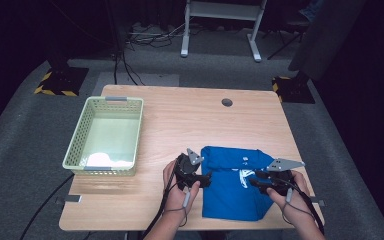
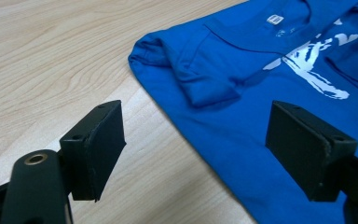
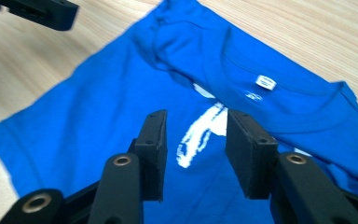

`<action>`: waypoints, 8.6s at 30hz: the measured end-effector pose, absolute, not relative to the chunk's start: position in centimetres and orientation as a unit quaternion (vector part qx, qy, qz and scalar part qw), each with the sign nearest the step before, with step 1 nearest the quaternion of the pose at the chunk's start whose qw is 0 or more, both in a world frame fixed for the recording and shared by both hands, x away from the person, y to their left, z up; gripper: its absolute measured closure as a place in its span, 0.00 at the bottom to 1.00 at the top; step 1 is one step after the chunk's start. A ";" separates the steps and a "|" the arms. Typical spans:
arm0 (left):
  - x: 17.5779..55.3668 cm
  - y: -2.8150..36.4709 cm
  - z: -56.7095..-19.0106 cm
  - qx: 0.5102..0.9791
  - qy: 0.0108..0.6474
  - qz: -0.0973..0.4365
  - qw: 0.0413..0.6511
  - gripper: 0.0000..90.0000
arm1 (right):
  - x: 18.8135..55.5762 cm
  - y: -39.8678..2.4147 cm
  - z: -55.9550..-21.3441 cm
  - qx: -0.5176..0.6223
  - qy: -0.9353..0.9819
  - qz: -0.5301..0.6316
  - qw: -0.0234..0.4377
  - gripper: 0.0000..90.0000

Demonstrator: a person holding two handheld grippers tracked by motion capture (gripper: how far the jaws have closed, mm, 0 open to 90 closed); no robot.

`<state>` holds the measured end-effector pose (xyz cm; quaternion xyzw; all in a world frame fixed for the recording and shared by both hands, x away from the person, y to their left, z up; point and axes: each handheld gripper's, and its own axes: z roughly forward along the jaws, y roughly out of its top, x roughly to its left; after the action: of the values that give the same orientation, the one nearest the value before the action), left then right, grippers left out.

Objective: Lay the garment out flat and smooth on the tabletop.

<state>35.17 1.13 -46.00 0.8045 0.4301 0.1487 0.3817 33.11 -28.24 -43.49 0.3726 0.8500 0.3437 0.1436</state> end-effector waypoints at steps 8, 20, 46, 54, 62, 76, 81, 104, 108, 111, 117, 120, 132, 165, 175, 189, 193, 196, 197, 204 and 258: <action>35.8 -0.1 -46.7 0.819 0.417 0.141 0.368 0.28 | 34.1 -28.7 -45.1 0.394 0.847 0.327 0.148 0.65; 36.5 -1.1 -48.1 0.840 0.399 0.136 0.341 0.27 | 35.3 -28.3 -47.2 0.404 0.851 0.295 0.161 0.62; 36.7 -0.6 -49.2 0.846 0.418 0.141 0.300 0.28 | 34.5 -29.4 -46.4 0.396 0.847 0.302 0.183 0.96; 36.3 0.5 -49.1 0.843 0.428 0.143 0.292 0.28 | 32.8 -30.1 -44.4 0.391 0.844 0.312 0.195 0.96; 36.1 1.6 -49.1 0.839 0.439 0.143 0.289 0.28 | 30.8 -31.1 -43.1 0.389 0.840 0.320 0.200 0.96; 35.6 1.7 -48.0 0.829 0.432 0.146 0.325 0.27 | 27.5 -33.4 -42.6 0.401 0.835 0.319 0.200 0.96; 35.8 1.1 -47.6 0.827 0.423 0.136 0.344 0.20 | 26.6 -34.5 -43.0 0.415 0.831 0.313 0.197 0.96; 37.1 0.5 -46.6 0.830 0.383 0.184 0.360 0.37 | 28.0 -37.5 -43.9 0.472 0.803 0.309 0.191 0.55; 37.7 0.3 -46.8 0.832 0.388 0.180 0.355 0.37 | 29.8 -37.2 -43.5 0.465 0.805 0.311 0.198 0.55; 38.3 0.1 -46.8 0.838 0.381 0.173 0.351 0.41 | 31.1 -37.1 -43.3 0.463 0.804 0.313 0.202 0.55; 39.3 -0.9 -47.1 0.856 0.363 0.144 0.339 0.50 | 34.1 -37.4 -43.8 0.466 0.804 0.314 0.195 0.54; 39.7 -1.4 -47.5 0.860 0.359 0.137 0.336 0.53 | 35.5 -37.6 -44.3 0.471 0.803 0.311 0.193 0.54; 39.9 -1.8 -48.1 0.868 0.366 0.117 0.313 0.90 | 39.6 -37.5 -46.6 0.482 0.800 0.318 0.164 0.43; 38.7 -0.7 -43.1 0.853 0.338 0.174 0.358 0.95 | 37.2 -34.6 -40.0 0.404 0.826 0.320 0.231 0.95; 40.2 -0.6 -40.9 0.850 0.332 0.188 0.364 0.95 | 38.2 -33.9 -36.6 0.389 0.821 0.319 0.270 0.95; 45.9 -1.2 -40.1 0.835 0.352 0.206 0.369 0.93 | 44.4 -34.0 -36.8 0.408 0.809 0.320 0.277 0.95; 48.4 -0.9 -41.2 0.797 0.423 0.240 0.359 0.48 | 47.2 -34.4 -38.1 0.436 0.757 0.341 0.346 0.51; 48.0 -0.5 -41.6 0.799 0.421 0.235 0.358 0.47 | 47.2 -34.4 -38.9 0.455 0.748 0.332 0.351 0.46; 47.7 -0.6 -41.7 0.807 0.417 0.232 0.347 0.47 | 46.9 -34.3 -39.1 0.451 0.752 0.332 0.347 0.45; 46.3 -1.3 -43.4 0.845 0.390 0.199 0.308 0.49 | 44.6 -33.6 -41.3 0.430 0.780 0.329 0.315 0.44; 35.6 -0.6 -48.5 0.869 0.379 0.150 0.278 0.44 | 34.8 -34.4 -50.4 0.391 0.818 0.376 0.190 0.49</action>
<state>35.59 -0.59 -48.51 0.8695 0.3795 0.1505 0.2782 34.76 -34.37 -50.41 0.3913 0.8183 0.3756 0.1904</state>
